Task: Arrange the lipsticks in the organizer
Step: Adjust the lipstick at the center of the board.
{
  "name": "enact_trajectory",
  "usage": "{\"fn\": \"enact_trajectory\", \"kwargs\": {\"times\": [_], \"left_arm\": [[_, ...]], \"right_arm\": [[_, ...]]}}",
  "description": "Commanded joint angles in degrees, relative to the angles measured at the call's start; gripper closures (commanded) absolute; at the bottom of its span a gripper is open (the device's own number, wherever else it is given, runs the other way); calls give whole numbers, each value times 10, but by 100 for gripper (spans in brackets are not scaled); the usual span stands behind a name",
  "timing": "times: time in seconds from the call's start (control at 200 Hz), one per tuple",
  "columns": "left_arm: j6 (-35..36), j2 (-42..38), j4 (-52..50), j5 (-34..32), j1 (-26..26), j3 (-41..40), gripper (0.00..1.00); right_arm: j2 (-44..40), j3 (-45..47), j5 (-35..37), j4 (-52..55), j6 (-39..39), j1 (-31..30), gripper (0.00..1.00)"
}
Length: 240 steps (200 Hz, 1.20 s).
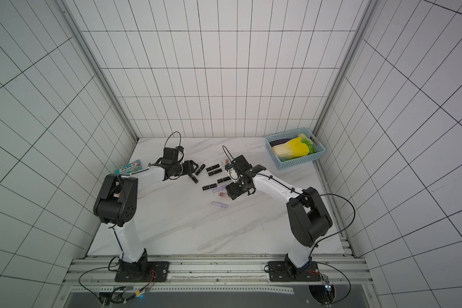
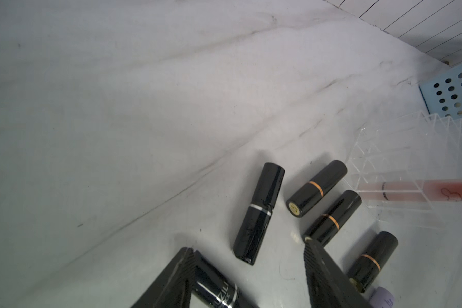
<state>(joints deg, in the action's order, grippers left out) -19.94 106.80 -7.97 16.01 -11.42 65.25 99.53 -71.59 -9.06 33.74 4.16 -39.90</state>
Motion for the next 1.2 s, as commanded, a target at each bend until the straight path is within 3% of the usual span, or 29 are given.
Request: {"fn": "enact_trajectory", "kwargs": {"times": [0.0, 0.326, 0.972, 1.198], "left_arm": [[-13, -79, 49, 20, -3, -40, 36], [-7, -115, 56, 29, 1, -107, 36], [-18, -161, 69, 40, 7, -126, 36], [-12, -206, -11, -18, 23, -147, 36]], "right_arm": [[35, -35, 17, 11, 25, -11, 16], [95, -78, 29, 24, 42, -16, 27], [139, -98, 24, 30, 48, -25, 35], [156, -99, 25, 43, 47, -31, 46]]}}
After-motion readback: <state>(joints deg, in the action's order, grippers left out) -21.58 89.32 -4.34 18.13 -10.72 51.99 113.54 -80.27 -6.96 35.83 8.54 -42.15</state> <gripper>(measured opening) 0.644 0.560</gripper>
